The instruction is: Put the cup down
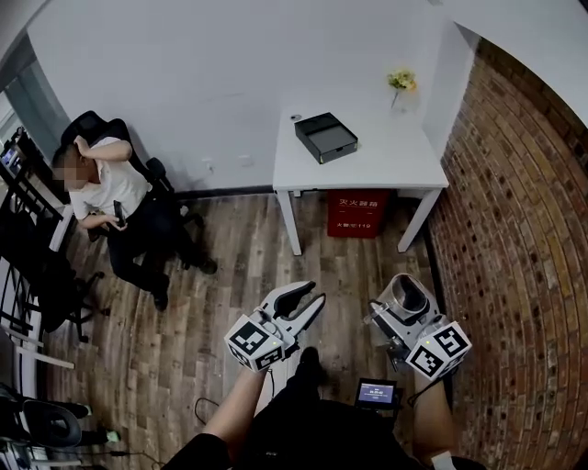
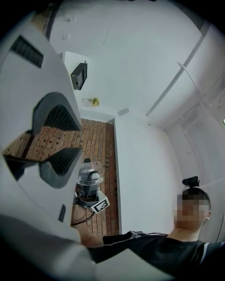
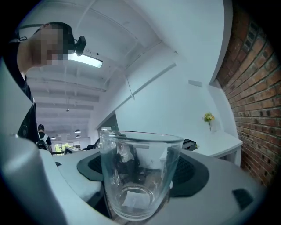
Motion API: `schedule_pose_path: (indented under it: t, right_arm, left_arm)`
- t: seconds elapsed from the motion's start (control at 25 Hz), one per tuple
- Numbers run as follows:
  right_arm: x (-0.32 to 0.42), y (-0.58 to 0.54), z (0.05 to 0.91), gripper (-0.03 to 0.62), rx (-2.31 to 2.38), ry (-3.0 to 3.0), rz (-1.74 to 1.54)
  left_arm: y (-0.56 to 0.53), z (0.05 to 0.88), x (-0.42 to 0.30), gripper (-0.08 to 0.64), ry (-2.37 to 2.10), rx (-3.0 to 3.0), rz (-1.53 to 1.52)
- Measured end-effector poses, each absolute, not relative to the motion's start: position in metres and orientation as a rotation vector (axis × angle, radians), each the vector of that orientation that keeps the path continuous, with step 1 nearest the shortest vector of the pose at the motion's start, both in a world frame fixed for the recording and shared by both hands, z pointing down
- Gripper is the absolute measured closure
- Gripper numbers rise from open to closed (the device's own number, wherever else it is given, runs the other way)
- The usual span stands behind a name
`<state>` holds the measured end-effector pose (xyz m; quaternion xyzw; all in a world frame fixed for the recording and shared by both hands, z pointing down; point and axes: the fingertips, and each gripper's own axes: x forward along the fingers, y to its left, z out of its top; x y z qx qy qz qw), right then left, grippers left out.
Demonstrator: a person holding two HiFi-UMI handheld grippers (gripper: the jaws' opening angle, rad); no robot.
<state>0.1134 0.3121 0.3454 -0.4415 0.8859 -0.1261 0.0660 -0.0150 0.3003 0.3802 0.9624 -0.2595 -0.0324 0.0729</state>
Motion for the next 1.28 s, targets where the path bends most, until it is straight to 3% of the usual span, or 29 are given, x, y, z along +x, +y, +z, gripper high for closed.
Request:
schedule_pose_path:
  t: [0.48,1.28]
  right_arm:
    - [0.068,0.176,0.336,0.178,-1.384,2.635,-0.382]
    - [0.054,0.105,0.343,0.178,-1.432,2.638,-0.397]
  left_arm:
    - [0.158,0.376,-0.060,0.449,-0.725,2.879,-0.111]
    - [0.090,0.381,-0.062,0.449,-0.649,2.888,-0.115]
